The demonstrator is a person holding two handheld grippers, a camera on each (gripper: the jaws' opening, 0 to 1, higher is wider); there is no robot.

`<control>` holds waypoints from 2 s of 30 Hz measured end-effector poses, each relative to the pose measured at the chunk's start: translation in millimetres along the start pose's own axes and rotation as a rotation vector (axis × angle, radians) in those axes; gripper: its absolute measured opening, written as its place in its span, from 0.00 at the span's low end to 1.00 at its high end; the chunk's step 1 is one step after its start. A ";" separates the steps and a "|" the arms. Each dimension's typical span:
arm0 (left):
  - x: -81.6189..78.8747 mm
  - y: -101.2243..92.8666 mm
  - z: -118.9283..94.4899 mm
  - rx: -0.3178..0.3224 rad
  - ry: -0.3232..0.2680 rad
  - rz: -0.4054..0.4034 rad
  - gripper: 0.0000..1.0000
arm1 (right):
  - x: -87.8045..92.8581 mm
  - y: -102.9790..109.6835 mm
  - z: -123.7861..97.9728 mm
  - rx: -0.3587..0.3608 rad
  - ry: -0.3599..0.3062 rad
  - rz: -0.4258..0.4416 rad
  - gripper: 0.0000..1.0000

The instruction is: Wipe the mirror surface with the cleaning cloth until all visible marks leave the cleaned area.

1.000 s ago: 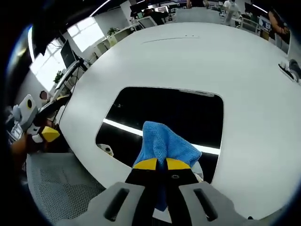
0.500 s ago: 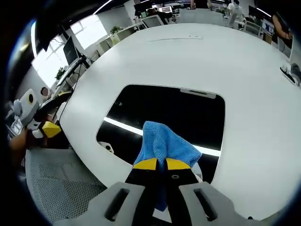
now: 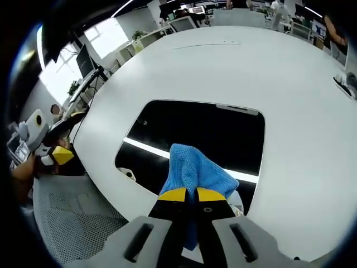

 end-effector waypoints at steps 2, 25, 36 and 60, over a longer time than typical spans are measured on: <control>1.2 0.9 -0.1 -0.003 0.000 -0.003 0.99 | 0.2 -3.1 -0.9 0.001 0.001 0.007 0.00; -1.8 6.6 1.5 -0.030 -0.015 -0.007 0.99 | 5.5 -35.4 -14.5 0.027 -0.008 0.081 0.00; -2.4 8.2 1.6 -0.037 -0.019 -0.021 0.99 | 4.4 -39.5 -14.7 0.041 -0.002 0.088 0.00; -10.7 14.4 3.8 -0.053 -0.014 -0.024 0.99 | -23.6 -57.7 -3.5 0.072 -0.037 0.113 0.00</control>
Point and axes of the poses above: the point that each gripper's makers call its tool centre point, and the gripper's own axes: z roughly forward along the fingers, y roughly to its left, x roughly out of its underside, the point moved 1 cm from there along -z, roughly backward along the fingers, and after that the axes turned 1 degree about -y, right-handed, at the moved point
